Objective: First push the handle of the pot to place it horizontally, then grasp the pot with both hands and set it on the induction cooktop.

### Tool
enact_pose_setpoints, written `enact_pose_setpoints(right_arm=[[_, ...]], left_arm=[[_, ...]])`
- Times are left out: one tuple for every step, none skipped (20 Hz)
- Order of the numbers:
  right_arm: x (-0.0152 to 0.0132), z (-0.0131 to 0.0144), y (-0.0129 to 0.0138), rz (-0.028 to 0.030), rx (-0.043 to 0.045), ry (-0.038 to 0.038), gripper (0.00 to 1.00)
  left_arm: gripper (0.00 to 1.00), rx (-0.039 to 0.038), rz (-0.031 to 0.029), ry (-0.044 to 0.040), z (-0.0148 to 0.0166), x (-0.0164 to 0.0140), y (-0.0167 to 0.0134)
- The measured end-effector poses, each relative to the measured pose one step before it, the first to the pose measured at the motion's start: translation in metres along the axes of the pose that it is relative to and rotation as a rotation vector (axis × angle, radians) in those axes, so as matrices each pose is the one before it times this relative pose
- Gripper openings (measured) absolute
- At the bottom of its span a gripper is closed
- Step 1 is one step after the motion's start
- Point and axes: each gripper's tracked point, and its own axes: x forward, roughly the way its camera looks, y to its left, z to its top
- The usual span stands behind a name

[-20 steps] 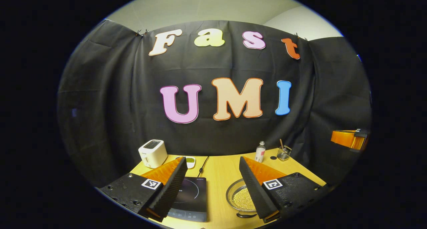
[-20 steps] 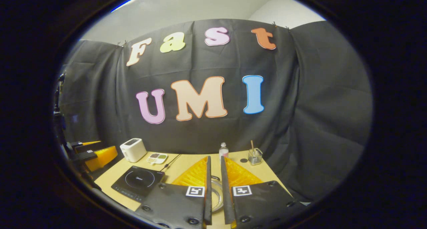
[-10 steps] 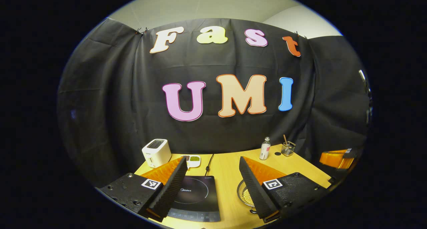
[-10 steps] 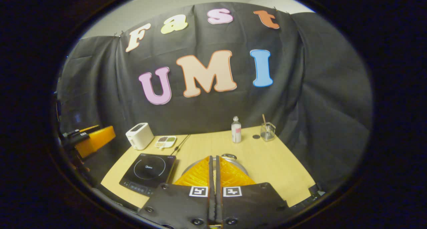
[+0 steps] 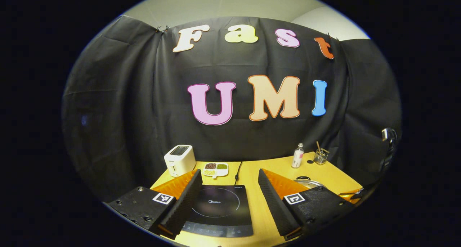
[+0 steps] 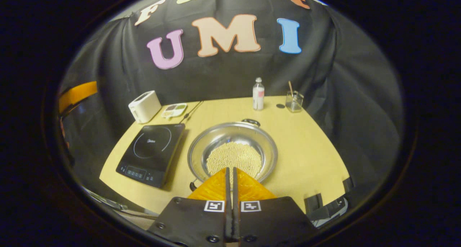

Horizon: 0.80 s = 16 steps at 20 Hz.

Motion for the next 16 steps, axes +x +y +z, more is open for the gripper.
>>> enact_pose_setpoints(right_arm=[[0.00321,-0.00799,0.00422,0.00900,0.01542,0.02989,0.00],[0.00298,-0.00760,0.00245,0.00205,0.01054,0.02298,0.00],[0.00409,-0.00670,0.00059,-0.00259,-0.00048,0.02376,0.00],[0.00445,-0.00867,-0.00199,-0.01096,-0.00646,0.02559,0.00],[0.00560,-0.00851,-0.00262,-0.01182,-0.00599,0.02739,0.02],[0.00508,-0.00806,-0.00103,-0.00780,-0.00189,0.02845,0.00],[0.00589,-0.00768,0.00193,-0.00076,0.00181,0.03552,0.02],[0.00654,-0.00991,0.00048,0.00078,0.00528,0.03855,0.00],[0.00560,-0.00780,-0.00031,-0.00078,0.00647,0.03527,0.02],[0.00553,-0.00832,-0.00074,-0.00338,0.00497,0.03481,0.02],[0.00483,-0.00595,-0.00164,-0.00829,0.00440,0.03124,0.00],[0.00587,-0.00590,-0.00194,-0.01027,0.01029,0.03022,0.00],[0.00370,-0.00474,-0.00030,-0.00590,0.01235,0.02589,0.00],[0.00404,-0.00331,0.00122,-0.00065,0.01634,0.01874,0.02],[0.00275,-0.00031,0.00061,-0.00195,0.01681,0.01115,0.02],[0.00487,-0.00162,0.00015,-0.00522,0.01165,0.01369,0.02]], left_arm=[[0.92,0.00381,0.00327,0.00367,-0.00259,0.00004,0.00450],[0.92,0.00361,0.00210,0.00298,-0.00189,0.00029,0.00505],[0.92,0.00326,0.00163,0.00320,-0.00230,-0.00042,0.00469],[0.92,-0.00102,-0.00056,-0.00269,-0.00085,0.00015,0.00377],[0.92,-0.00191,0.00111,0.00162,-0.00264,-0.00034,0.00342],[0.96,-0.00115,0.00057,0.00691,-0.00334,0.00064,0.00378],[0.92,-0.00020,-0.00010,0.00248,-0.00340,0.00023,0.00298],[0.92,-0.00035,0.00489,0.00448,-0.00212,-0.00009,0.00331],[0.96,-0.00361,0.00201,-0.00052,-0.00215,0.00142,0.00427],[0.92,-0.00427,-0.00034,0.00205,-0.00028,0.00043,0.00299],[0.92,-0.00410,0.00185,-0.00043,-0.00215,0.00009,0.00359],[0.92,-0.00403,0.00297,-0.00178,-0.00037,0.00067,0.00457],[0.96,-0.00335,0.00416,-0.00158,-0.00190,0.00090,0.00517],[0.96,-0.00132,0.00547,0.00014,-0.00077,0.00117,0.00537],[0.92,0.00112,0.00870,0.00072,-0.00194,0.00135,0.00563],[0.92,0.00303,0.01097,0.00135,-0.00118,0.00037,0.00617]])
